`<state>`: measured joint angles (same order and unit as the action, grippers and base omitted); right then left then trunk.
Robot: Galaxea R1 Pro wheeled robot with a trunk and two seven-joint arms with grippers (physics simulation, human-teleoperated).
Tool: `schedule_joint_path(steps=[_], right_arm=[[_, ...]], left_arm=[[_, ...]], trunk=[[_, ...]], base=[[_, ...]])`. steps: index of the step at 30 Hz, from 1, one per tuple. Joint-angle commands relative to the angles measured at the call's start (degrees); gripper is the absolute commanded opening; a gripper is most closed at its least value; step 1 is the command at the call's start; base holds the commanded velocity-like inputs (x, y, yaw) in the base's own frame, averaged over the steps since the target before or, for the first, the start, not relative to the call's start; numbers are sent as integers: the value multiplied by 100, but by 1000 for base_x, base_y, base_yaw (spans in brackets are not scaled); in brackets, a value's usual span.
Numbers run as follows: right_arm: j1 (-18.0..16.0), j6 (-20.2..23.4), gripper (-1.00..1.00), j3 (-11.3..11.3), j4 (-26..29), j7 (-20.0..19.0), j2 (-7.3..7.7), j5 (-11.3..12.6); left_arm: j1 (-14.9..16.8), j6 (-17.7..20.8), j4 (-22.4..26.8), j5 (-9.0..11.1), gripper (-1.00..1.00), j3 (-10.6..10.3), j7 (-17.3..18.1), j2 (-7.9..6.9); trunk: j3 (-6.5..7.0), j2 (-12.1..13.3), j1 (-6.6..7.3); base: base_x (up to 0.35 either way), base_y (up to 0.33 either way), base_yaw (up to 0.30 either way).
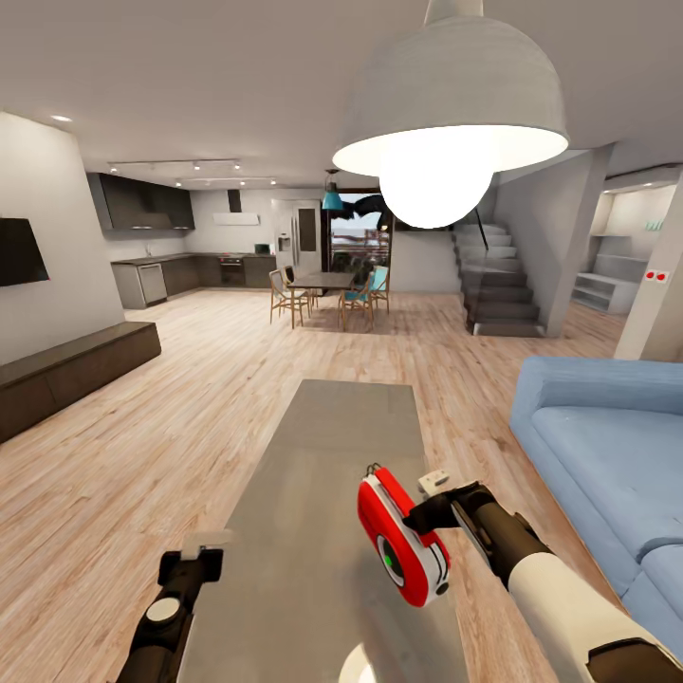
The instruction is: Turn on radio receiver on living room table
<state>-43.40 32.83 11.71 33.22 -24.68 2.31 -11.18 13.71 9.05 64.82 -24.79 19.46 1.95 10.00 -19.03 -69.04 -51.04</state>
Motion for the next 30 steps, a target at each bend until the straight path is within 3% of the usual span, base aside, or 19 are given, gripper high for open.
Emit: schedule_joint_path(steps=[1, 8, 30], right_arm=[[-2, 2, -100, -4, -2, -2, -24, 5], [-2, 29, -100, 7, -204, -1, -128, 8], [-2, 153, -100, 15, -480, -22, -135, 4]], left_arm=[[0, -40, -6, 0, -100, 14, 7, 0], [0, -171, -69, 13, -100, 164, 48, 0], [-1, -167, -67, 36, -100, 140, 25, 0]], trunk=[[1, 0, 0], [1, 0, 0], [1, 0, 0]], base=[[0, 0, 0], [0, 0, 0], [0, 0, 0]])
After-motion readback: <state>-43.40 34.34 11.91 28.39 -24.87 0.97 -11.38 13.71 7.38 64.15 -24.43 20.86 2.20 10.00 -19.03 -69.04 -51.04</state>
